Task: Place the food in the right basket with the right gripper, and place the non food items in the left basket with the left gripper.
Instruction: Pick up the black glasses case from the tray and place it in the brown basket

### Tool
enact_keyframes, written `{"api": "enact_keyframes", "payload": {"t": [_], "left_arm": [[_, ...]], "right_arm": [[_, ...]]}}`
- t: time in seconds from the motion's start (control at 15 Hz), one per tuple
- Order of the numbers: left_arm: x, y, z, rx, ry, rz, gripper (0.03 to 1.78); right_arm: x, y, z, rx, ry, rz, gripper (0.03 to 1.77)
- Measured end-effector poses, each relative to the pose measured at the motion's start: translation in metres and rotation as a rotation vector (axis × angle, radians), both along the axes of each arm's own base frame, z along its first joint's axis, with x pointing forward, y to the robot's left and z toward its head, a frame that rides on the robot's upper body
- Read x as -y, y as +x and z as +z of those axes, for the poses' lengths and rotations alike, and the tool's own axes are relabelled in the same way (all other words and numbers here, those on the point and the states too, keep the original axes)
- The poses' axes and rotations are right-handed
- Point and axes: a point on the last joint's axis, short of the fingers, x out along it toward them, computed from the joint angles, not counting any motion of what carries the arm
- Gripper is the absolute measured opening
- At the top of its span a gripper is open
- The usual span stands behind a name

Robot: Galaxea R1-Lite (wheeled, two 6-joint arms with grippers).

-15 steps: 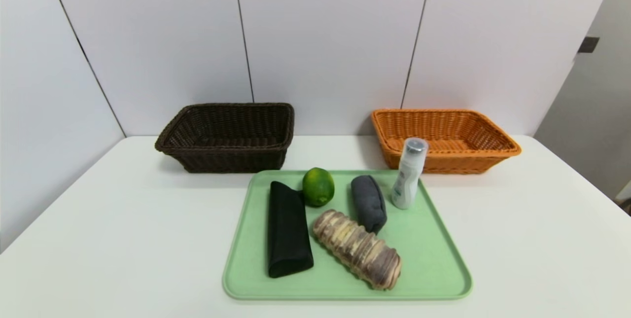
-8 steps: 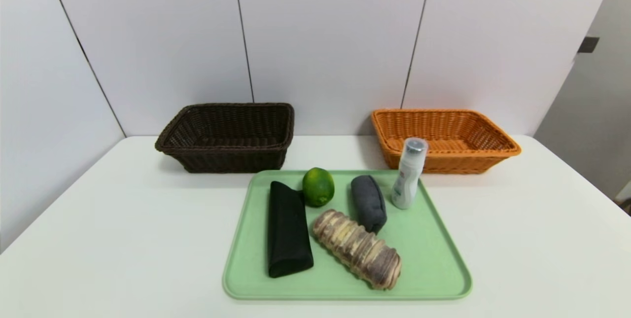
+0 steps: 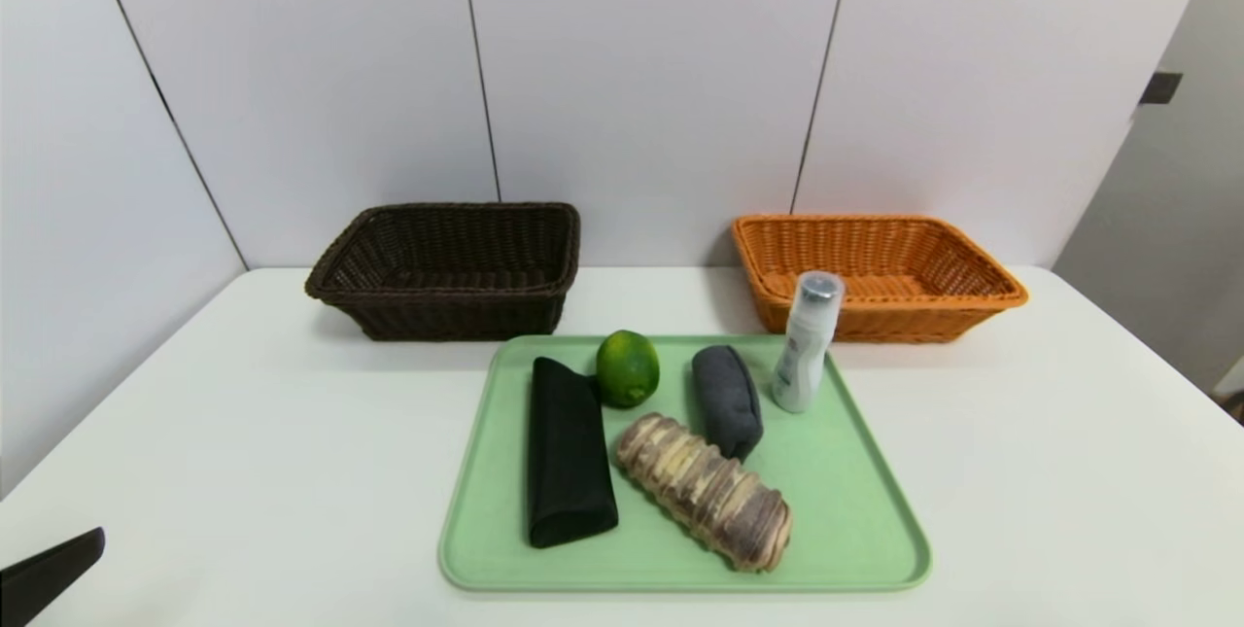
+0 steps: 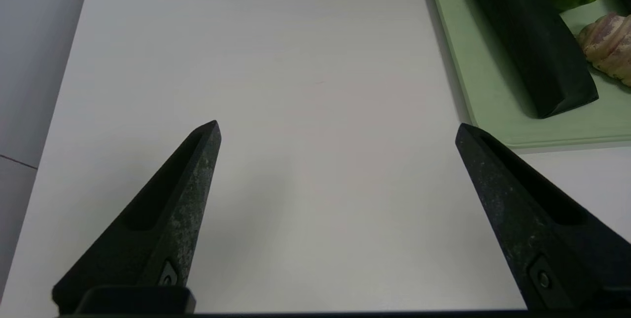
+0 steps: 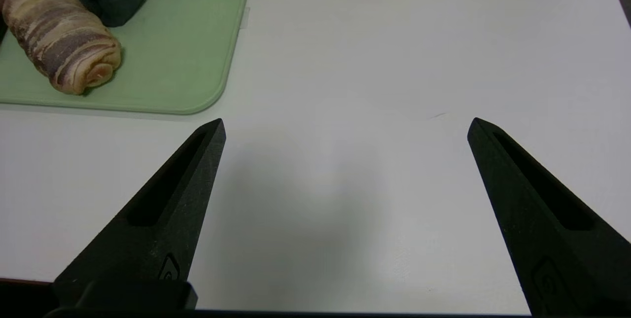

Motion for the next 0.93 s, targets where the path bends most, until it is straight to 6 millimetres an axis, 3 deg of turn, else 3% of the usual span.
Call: {"api": "enact_keyframes", "payload": {"t": [0.53,0.73,0.93], "left_arm": [[0.002,0.096,0.013,-0.219,-0.01,-0.031,1.69],[0.014,0.111,0.012,-0.263,-0.005,-0.11,1.69],[0.042,0.116,0.014,-0.294,-0.035,-0.25,1.69]], "right_arm": [[-0.005,0.081,0.047,-0.149,0.012,0.047,1.7],[-0.009,0.108,0.056,-0.179,0.02,0.111,1.7],[-0.017,0.13,0.061,-0.197,0.03,0.23,1.7]]}}
